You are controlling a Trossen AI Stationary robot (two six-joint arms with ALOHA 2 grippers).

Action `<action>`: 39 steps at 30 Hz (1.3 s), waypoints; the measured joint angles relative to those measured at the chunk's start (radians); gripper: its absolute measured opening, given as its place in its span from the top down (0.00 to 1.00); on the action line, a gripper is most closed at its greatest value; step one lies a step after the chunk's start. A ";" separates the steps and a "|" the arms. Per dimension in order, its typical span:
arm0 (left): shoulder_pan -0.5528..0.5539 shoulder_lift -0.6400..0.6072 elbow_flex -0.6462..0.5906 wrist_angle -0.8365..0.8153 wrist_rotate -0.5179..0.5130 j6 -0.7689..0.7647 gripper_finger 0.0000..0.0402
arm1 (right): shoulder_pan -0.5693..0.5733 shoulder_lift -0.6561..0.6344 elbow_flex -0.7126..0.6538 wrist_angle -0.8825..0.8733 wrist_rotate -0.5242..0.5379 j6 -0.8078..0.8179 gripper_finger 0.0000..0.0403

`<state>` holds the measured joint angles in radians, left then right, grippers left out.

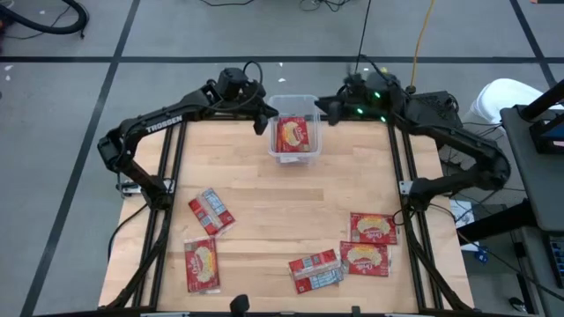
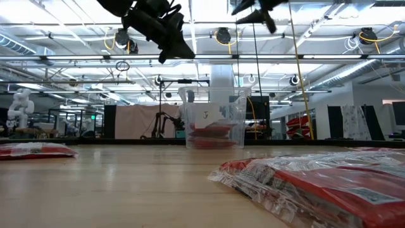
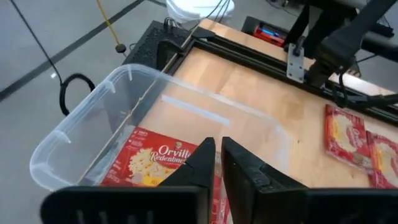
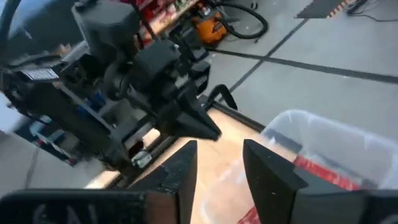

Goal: Sort popcorn bags into baskets
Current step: Put the red popcorn bag into the transparent container

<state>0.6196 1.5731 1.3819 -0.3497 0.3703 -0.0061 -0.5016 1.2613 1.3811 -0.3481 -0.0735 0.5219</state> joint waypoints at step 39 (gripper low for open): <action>-0.012 -0.245 -0.466 -0.045 0.003 -0.247 0.97 | -0.028 0.734 0.343 -0.384 -0.134 -0.495 1.00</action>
<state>0.6080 1.3285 0.9161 -0.3948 0.3729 -0.2535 -0.5294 1.9954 1.7237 -0.7319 -0.2076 0.0271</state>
